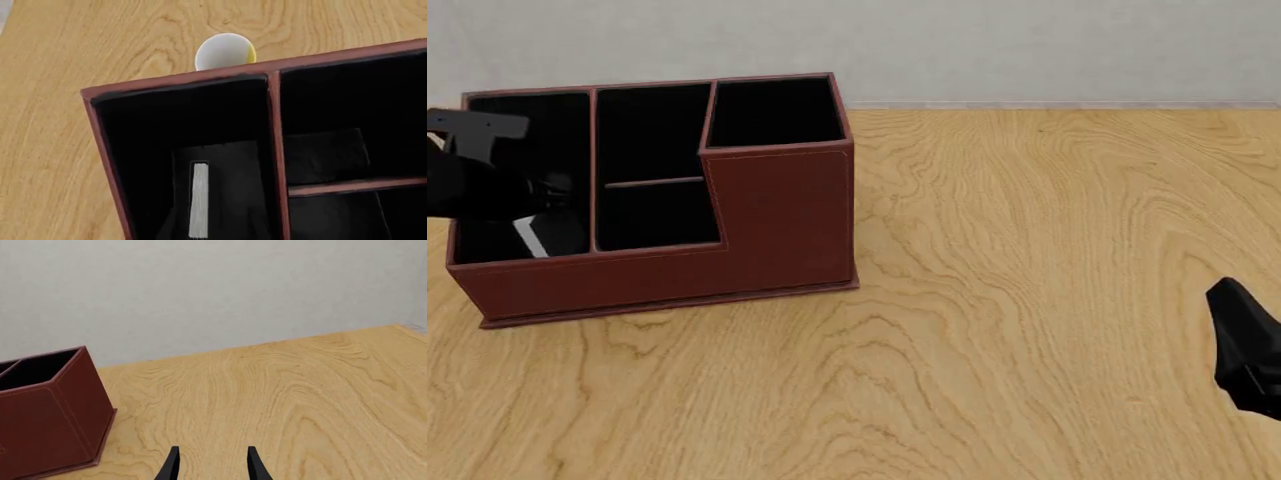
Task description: Pick up the book and place it in the left compartment of the caddy.
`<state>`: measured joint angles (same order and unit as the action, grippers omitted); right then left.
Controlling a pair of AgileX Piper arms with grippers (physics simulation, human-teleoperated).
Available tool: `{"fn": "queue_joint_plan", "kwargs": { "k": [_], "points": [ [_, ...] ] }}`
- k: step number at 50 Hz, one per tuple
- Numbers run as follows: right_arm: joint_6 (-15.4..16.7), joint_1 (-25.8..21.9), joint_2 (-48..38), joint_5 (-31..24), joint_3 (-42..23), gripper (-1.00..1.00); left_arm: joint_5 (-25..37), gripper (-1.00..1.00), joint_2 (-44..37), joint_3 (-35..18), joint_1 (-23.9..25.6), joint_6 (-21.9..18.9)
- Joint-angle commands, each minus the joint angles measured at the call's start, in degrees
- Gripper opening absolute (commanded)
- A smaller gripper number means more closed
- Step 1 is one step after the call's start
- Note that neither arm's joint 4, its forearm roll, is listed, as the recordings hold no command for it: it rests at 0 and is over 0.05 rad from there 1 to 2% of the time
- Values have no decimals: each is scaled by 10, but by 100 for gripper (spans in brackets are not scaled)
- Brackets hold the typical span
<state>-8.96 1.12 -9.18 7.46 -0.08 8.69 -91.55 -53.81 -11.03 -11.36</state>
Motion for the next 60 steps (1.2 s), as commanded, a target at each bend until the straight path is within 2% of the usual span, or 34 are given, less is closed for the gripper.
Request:
{"fn": "queue_joint_plan", "kwargs": {
  "k": [1,26,52,60],
  "points": [
    [1,0,1,-1,0,100,4,100,15,2,-1,-3],
    [-2,0,10,-6,0,100,24,100,83,5,-6,-16],
    [-2,1,21,-15,0,100,65,100,184,-1,8,-8],
    [-3,3,27,-20,0,100,64,100,223,4,17,7]
  ]
}}
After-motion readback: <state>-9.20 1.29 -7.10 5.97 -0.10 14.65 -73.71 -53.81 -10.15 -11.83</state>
